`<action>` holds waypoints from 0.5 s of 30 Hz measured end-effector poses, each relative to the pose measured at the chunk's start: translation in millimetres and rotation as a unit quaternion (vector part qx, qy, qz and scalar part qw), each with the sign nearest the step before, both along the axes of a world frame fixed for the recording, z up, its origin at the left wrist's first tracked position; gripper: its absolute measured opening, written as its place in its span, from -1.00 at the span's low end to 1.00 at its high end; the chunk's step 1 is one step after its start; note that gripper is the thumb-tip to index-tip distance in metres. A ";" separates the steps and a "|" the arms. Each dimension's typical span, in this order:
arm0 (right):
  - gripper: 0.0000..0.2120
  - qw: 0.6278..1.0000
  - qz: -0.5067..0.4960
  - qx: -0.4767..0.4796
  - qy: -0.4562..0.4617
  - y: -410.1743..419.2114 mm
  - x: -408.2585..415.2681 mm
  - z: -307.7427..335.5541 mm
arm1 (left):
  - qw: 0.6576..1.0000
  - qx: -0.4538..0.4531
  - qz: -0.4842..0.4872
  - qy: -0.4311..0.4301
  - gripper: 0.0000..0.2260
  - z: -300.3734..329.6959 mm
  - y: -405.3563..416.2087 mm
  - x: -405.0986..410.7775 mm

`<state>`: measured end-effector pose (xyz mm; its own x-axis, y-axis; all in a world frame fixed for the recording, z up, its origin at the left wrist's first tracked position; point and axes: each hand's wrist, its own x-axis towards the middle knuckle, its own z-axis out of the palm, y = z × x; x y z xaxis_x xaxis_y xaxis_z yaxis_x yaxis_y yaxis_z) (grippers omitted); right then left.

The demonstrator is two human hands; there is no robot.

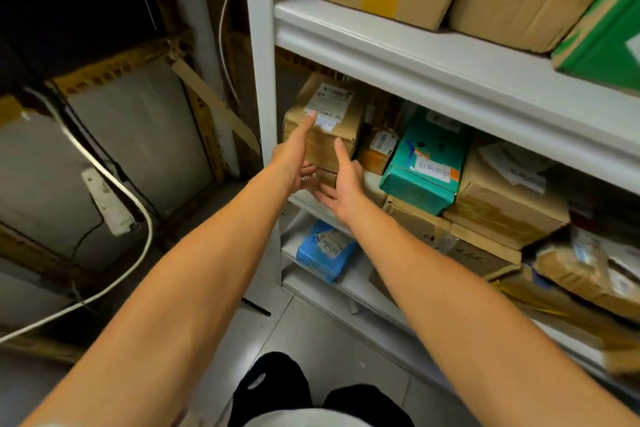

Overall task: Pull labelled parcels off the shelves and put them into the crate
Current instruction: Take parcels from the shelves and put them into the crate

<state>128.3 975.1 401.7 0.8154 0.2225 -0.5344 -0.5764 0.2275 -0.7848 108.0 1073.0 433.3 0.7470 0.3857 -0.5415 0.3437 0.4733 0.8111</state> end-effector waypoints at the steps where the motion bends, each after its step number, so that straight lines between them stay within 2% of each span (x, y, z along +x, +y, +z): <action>1: -0.24 1.000 -0.003 -0.010 -0.001 1.2 0.8 1.3 | 1.000 0.003 0.011 0.005 -0.23 -0.5 -0.4 1.2; 4: -0.29 0.999 -0.009 -0.035 -0.011 -0.3 5.5 4.6 | 0.999 0.006 0.034 0.019 -0.30 -3.9 -0.4 4.8; 6: -0.29 0.999 -0.009 -0.042 -0.013 -3.4 9.7 4.4 | 0.999 0.002 0.045 0.014 -0.45 -1.8 0.8 8.4; 8: -0.27 0.999 -0.012 -0.040 -0.005 -5.2 11.1 3.5 | 0.998 -0.006 0.055 0.000 -0.60 2.1 1.4 12.6; 11: -0.19 1.000 -0.016 -0.026 0.008 -4.8 12.5 5.3 | 0.999 0.001 0.038 0.000 -0.68 7.9 2.5 16.8; 13: -0.17 0.999 -0.017 -0.035 0.008 -4.7 15.8 6.0 | 1.000 0.001 0.015 0.016 -0.65 8.7 5.5 14.7; 15: -0.19 0.999 -0.019 -0.048 -0.001 -5.4 21.3 5.1 | 0.999 -0.006 -0.002 0.034 -0.51 8.4 9.4 12.2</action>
<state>149.6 969.7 406.8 0.8228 0.1395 -0.5510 -0.5681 0.1716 -0.8049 120.2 1082.4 441.7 0.7096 0.3754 -0.5962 0.4004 0.4814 0.7797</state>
